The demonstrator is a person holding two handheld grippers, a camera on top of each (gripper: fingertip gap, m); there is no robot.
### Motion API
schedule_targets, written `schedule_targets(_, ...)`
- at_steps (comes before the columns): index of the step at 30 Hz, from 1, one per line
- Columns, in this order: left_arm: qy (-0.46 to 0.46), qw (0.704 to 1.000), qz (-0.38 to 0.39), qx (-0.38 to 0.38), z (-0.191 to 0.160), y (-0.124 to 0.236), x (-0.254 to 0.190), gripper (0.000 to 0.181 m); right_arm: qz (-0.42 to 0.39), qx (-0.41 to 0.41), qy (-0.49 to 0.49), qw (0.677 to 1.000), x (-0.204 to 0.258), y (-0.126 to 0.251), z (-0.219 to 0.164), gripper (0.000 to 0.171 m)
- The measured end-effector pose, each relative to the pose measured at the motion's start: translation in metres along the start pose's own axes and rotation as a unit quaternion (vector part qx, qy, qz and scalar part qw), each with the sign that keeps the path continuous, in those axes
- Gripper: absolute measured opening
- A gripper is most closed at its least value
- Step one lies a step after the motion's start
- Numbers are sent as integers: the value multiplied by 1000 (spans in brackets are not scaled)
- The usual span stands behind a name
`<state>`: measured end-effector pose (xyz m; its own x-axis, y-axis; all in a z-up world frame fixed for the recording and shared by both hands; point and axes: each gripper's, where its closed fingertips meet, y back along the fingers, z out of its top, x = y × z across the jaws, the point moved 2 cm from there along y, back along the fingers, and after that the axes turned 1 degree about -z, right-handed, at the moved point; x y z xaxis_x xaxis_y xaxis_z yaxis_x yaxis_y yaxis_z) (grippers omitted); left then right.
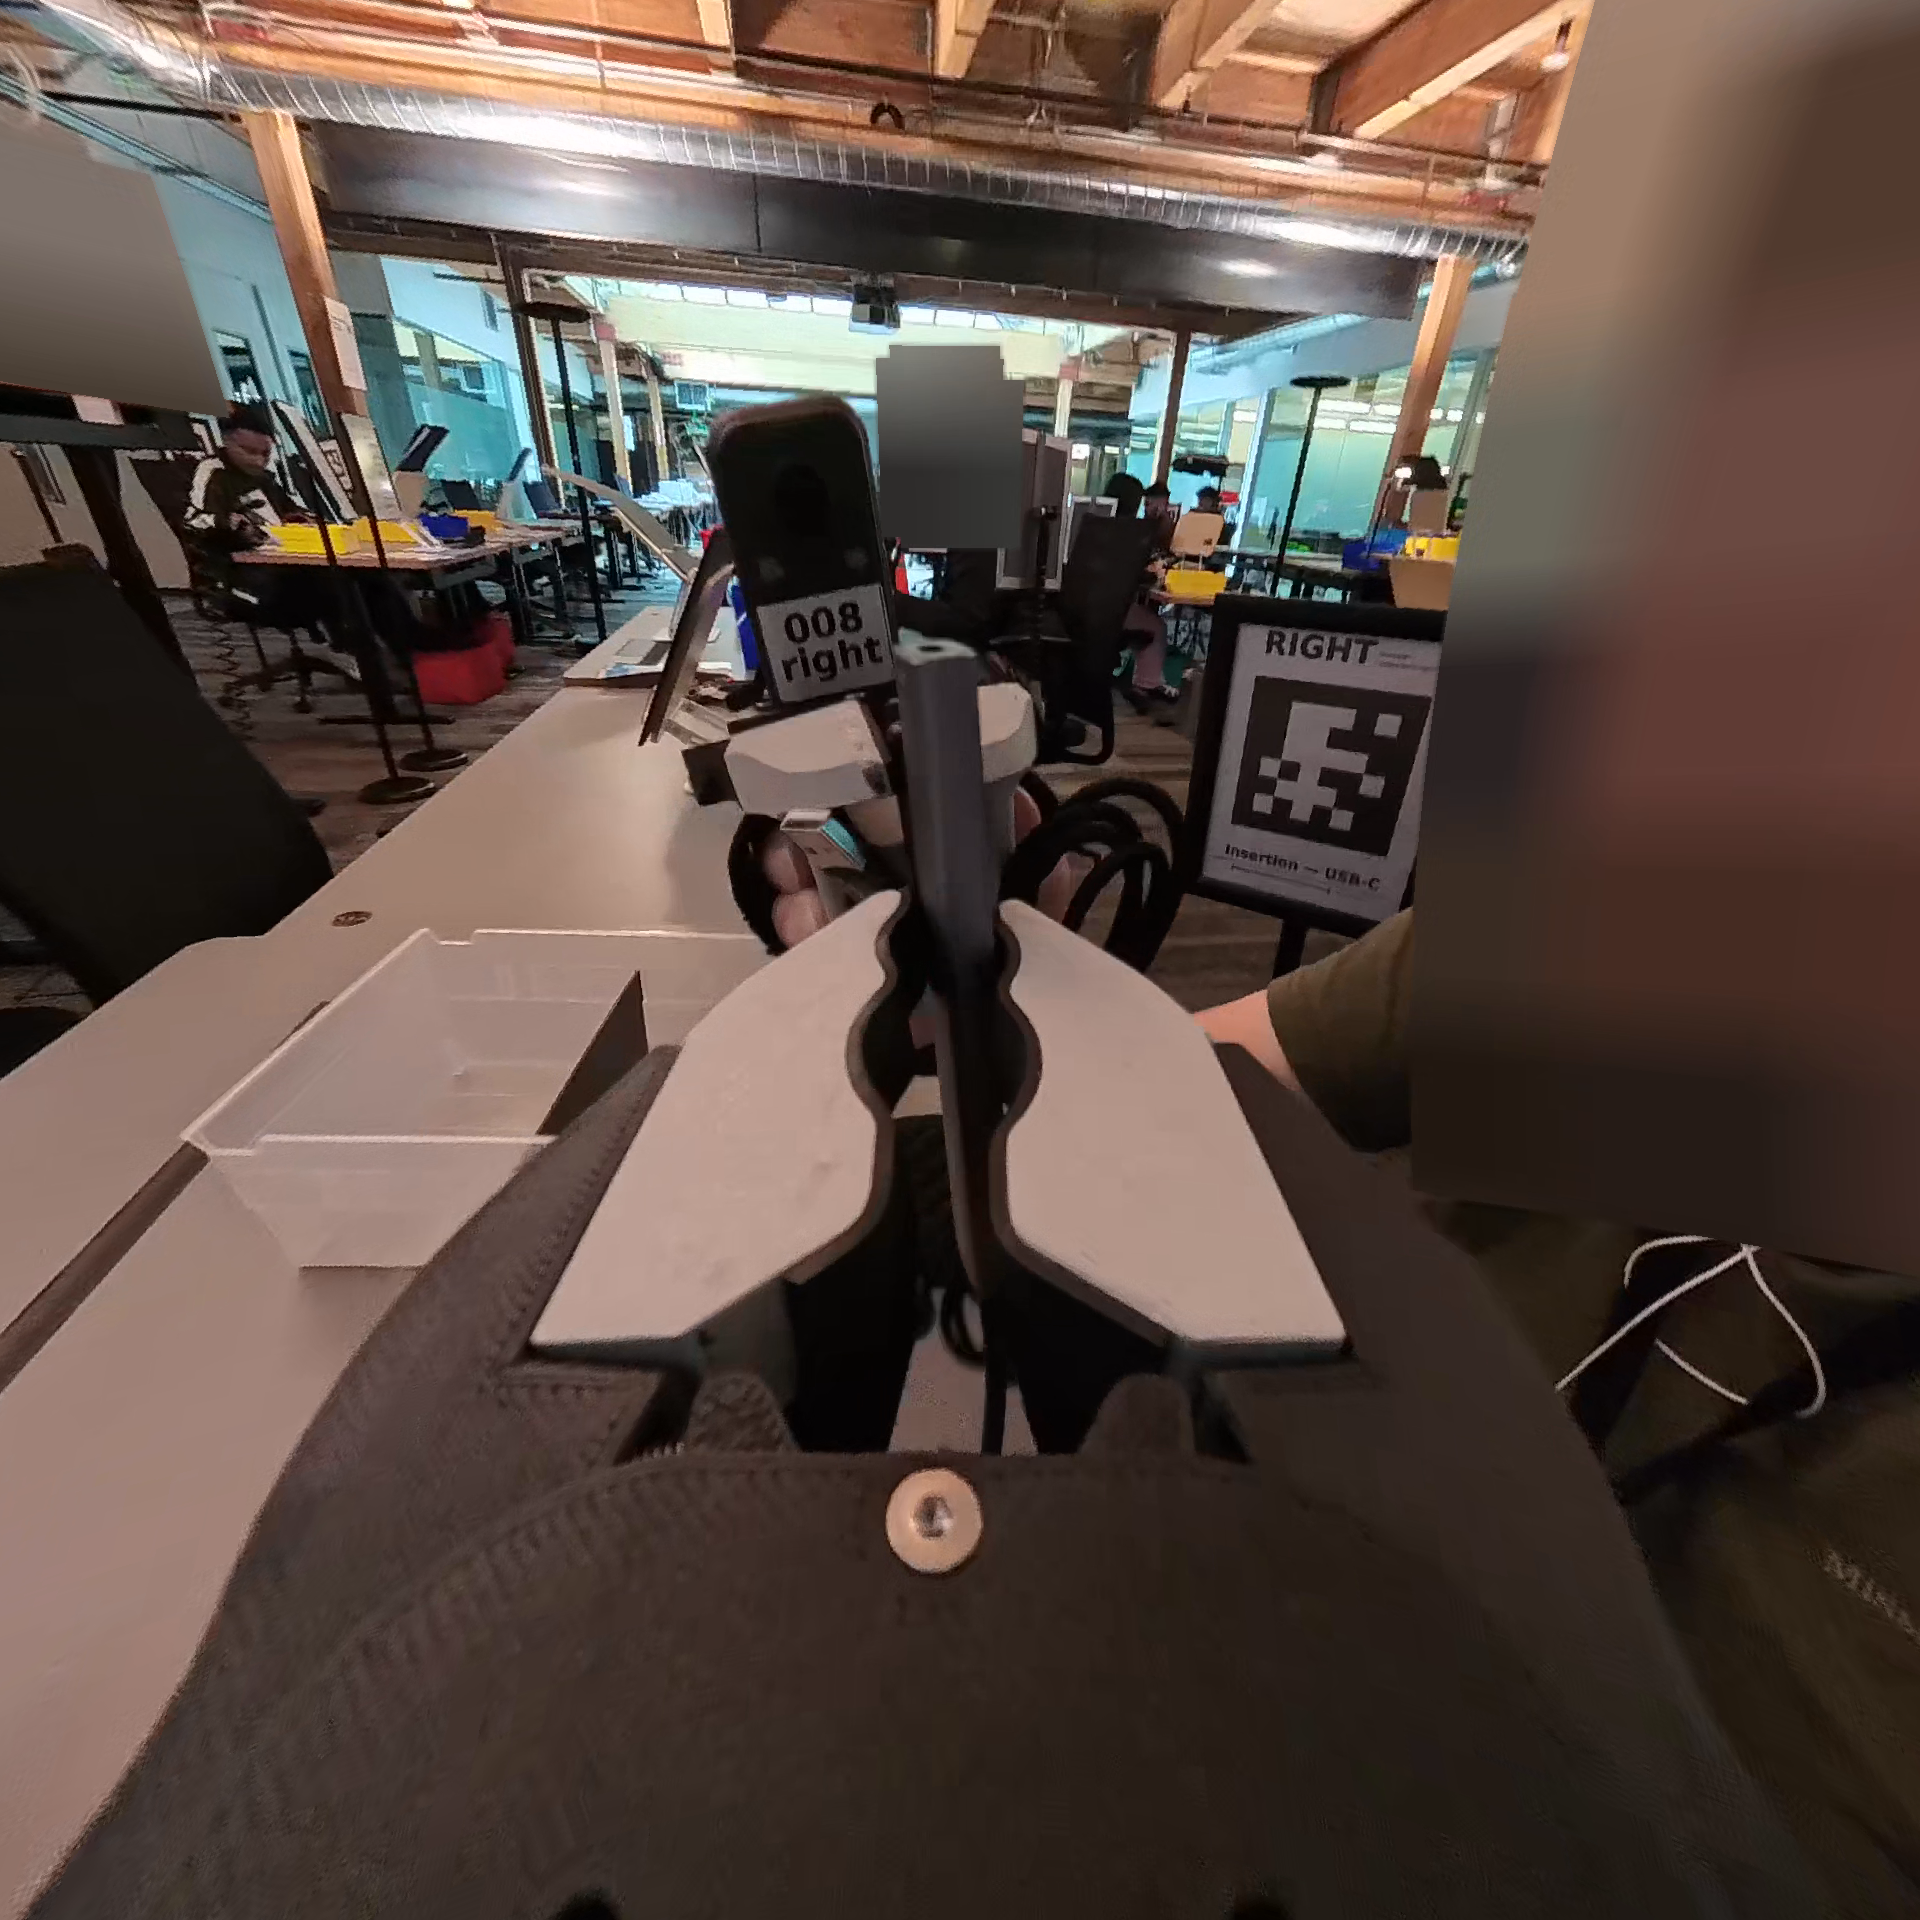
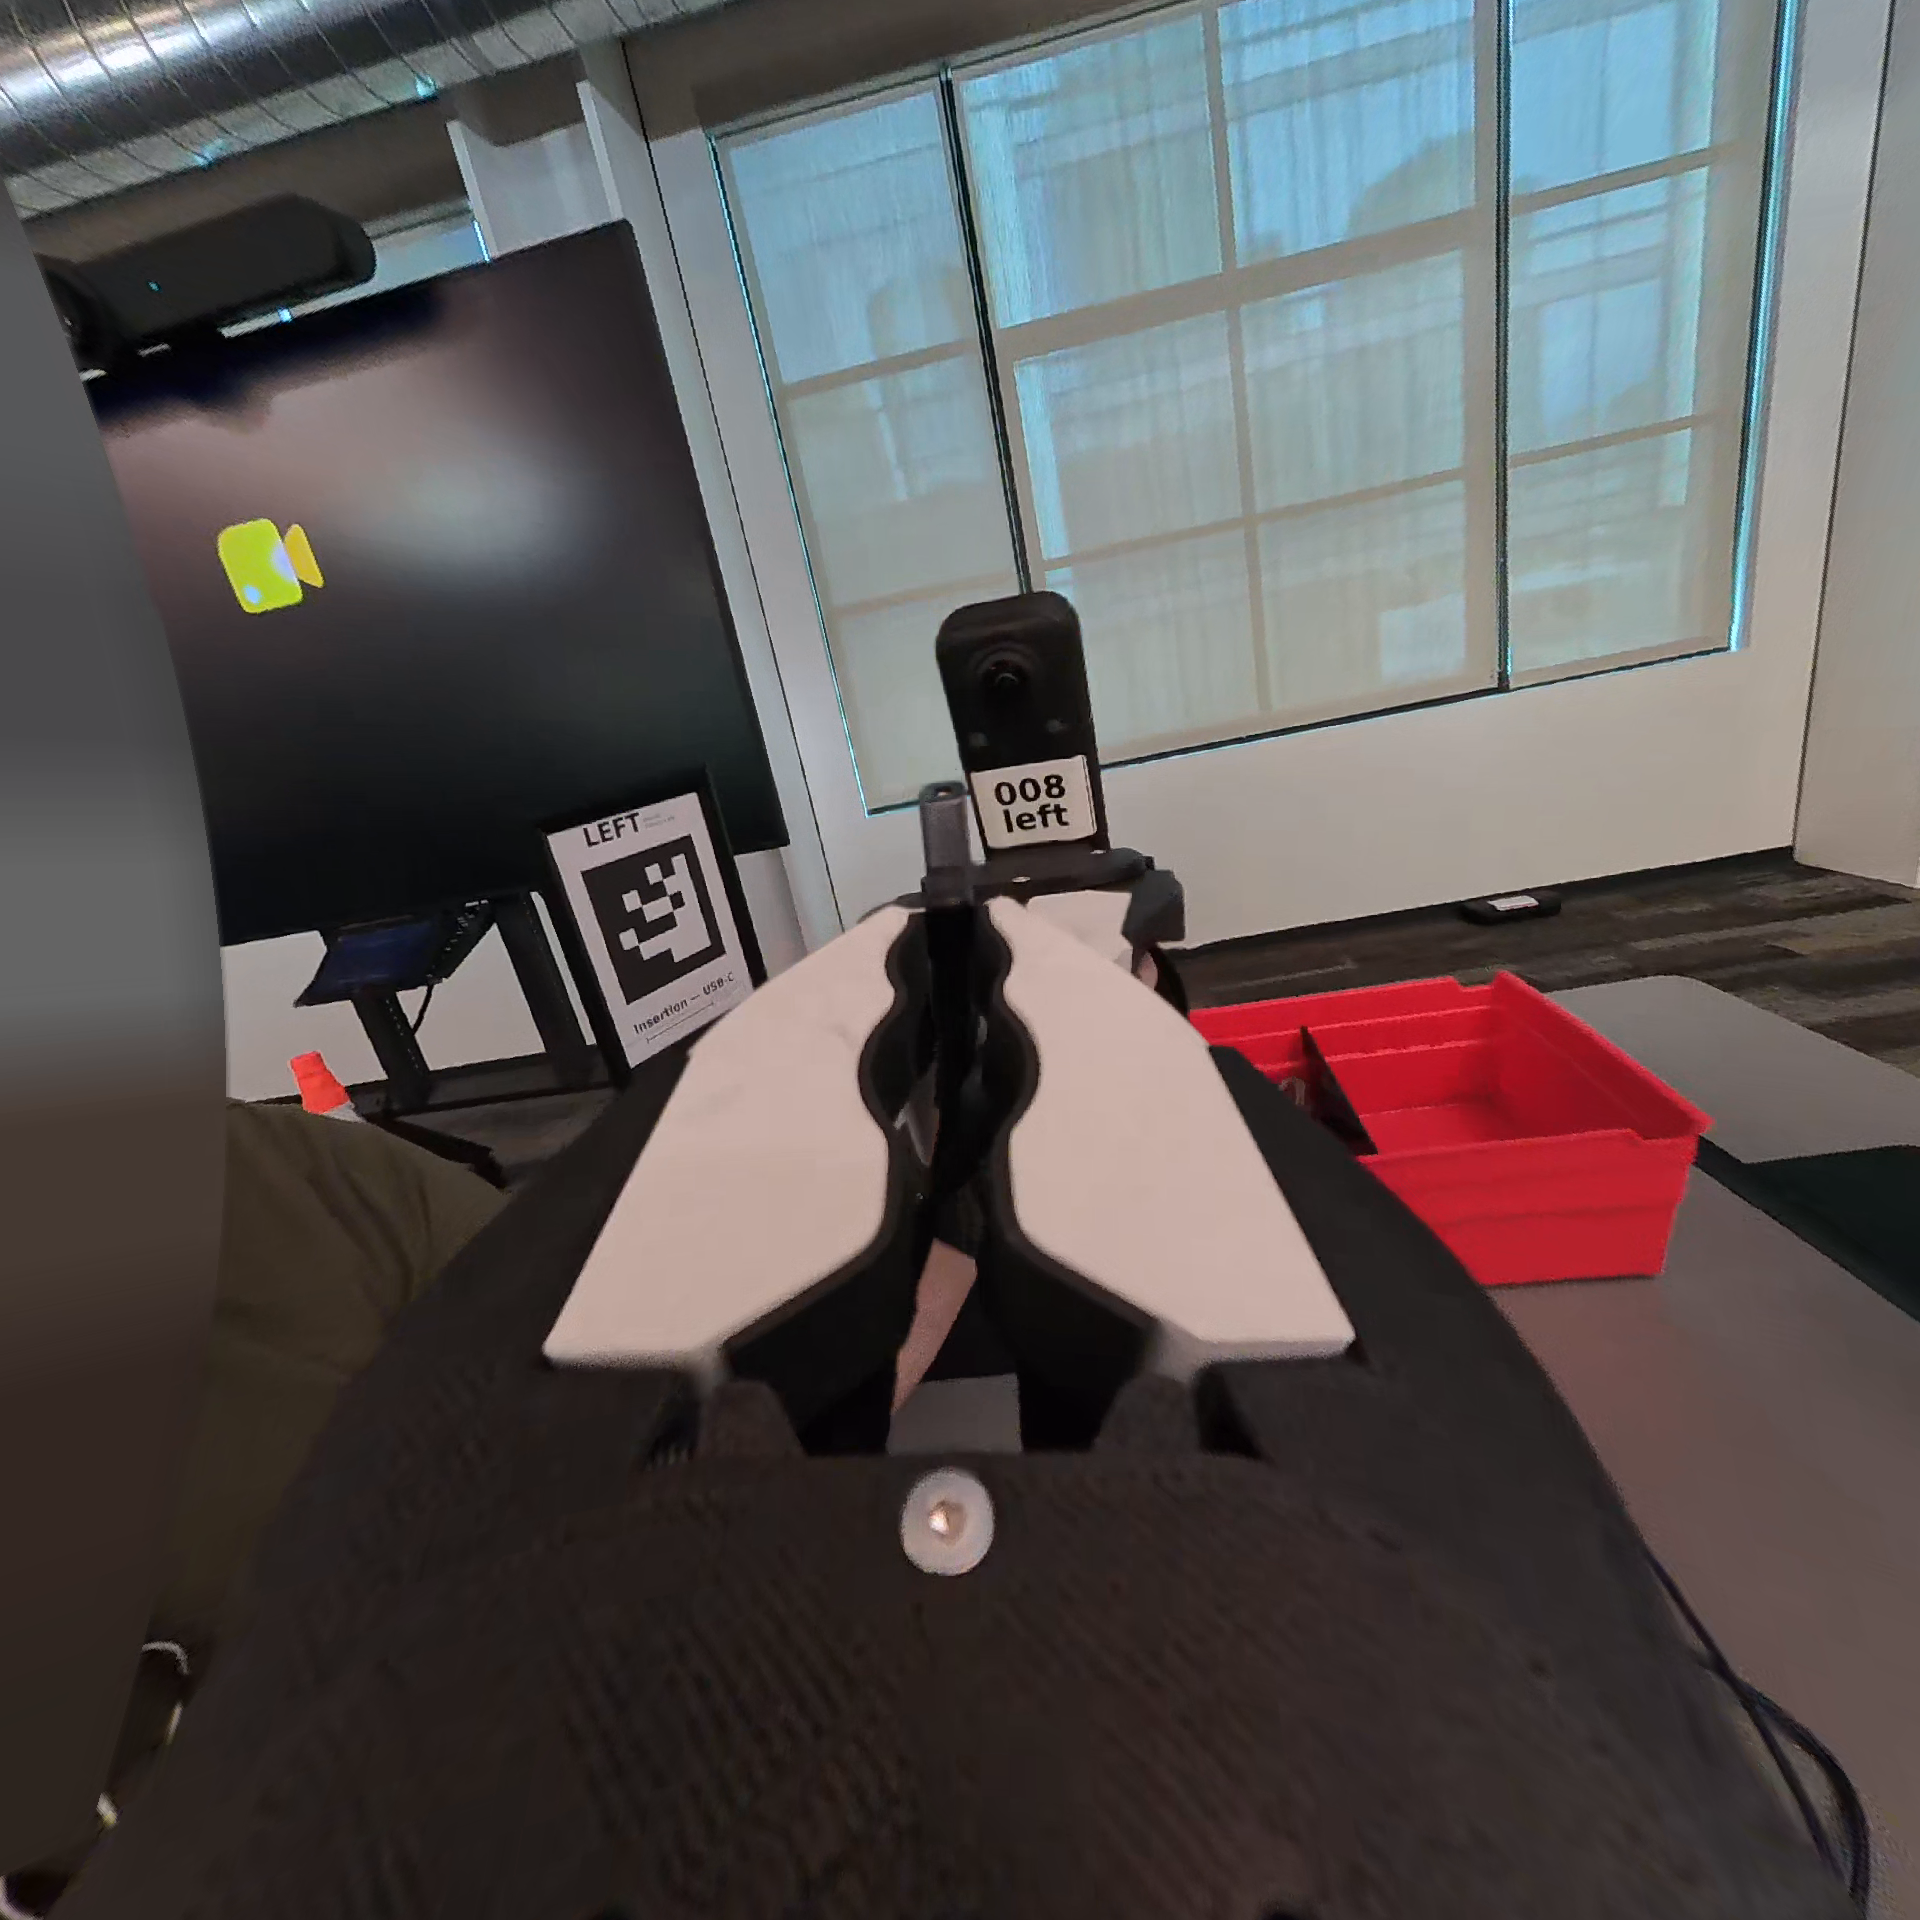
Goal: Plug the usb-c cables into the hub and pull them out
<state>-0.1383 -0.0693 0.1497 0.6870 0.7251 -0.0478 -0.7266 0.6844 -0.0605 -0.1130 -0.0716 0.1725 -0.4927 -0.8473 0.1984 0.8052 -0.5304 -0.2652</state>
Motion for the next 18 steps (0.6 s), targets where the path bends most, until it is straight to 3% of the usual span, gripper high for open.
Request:
schedule_targets(1,-4,1000,0,8,-2,0,-1,9,1,4,-3,1000,1,-1,-1,9)
schedule_targets(8,-26,998,45,46,-11,-6,8,8,-21,41,37,998,-5,2,-6,9)
schedule_targets(18,-52,997,57,-22,9,-5,2,8,17,13,38,999,3,6,3,9)
